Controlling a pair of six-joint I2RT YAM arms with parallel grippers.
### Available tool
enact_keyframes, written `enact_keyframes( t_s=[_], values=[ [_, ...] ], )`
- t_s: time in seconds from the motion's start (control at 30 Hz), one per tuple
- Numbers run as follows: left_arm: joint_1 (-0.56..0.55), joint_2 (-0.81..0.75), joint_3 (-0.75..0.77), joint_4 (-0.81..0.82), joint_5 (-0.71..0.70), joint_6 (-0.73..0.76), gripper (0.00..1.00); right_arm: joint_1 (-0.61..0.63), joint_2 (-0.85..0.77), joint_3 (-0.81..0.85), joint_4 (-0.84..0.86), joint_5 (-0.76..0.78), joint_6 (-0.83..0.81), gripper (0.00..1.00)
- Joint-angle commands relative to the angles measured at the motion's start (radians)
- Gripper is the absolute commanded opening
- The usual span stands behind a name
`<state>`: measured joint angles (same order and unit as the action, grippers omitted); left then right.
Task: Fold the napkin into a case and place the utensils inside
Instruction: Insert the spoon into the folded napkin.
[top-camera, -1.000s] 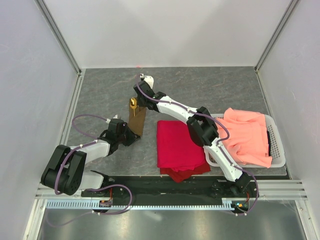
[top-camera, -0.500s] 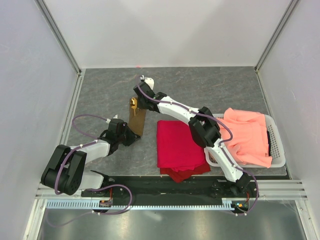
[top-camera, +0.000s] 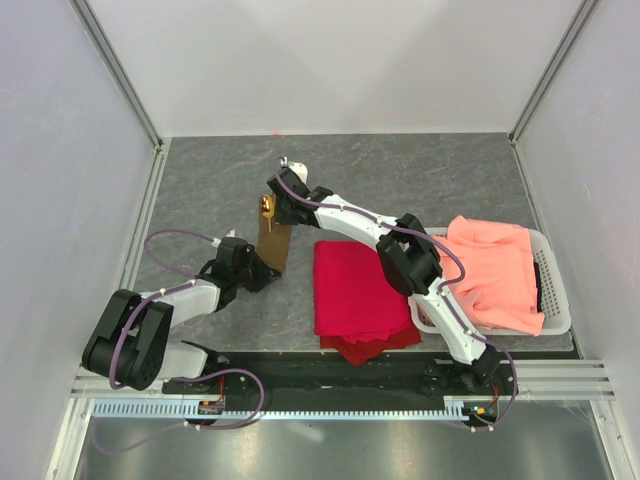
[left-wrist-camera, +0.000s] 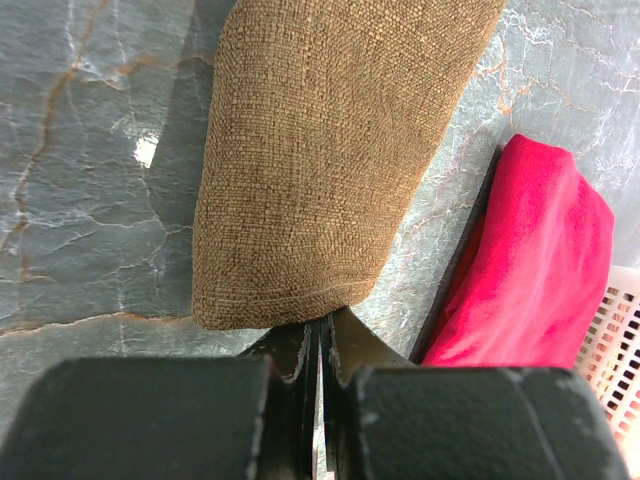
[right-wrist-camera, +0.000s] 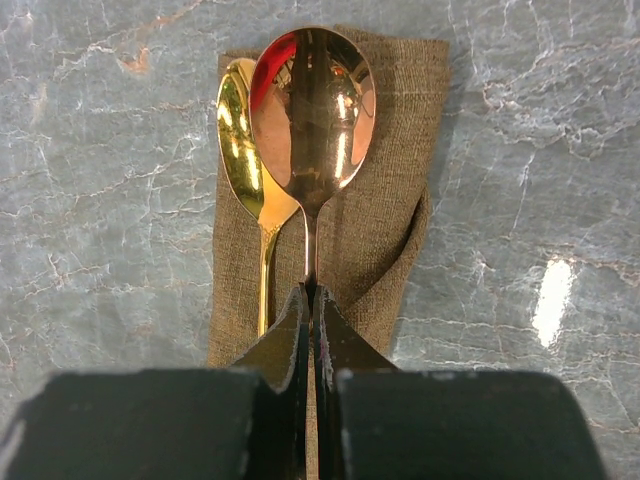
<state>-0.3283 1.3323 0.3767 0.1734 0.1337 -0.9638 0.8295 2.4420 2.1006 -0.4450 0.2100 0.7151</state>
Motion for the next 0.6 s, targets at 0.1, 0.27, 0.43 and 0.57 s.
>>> enact_keyframes(
  t_s=[0.1,0.27,0.43,0.57],
  values=[
    [0.003,0.001,0.002,0.009,-0.019,-0.026,0.02,0.007,-0.064,-0.028,-0.026,-0.031,0.038,0.00],
    [0.003,-0.004,-0.005,0.012,-0.019,-0.027,0.02,0.008,-0.066,-0.030,-0.026,-0.035,0.046,0.01],
    [0.003,-0.011,-0.009,0.012,-0.019,-0.029,0.02,0.008,-0.057,-0.001,-0.026,-0.034,0.035,0.14],
    [0.005,-0.028,-0.010,0.009,-0.016,-0.024,0.02,0.007,-0.051,0.025,-0.026,-0.046,0.023,0.21]
  ],
)
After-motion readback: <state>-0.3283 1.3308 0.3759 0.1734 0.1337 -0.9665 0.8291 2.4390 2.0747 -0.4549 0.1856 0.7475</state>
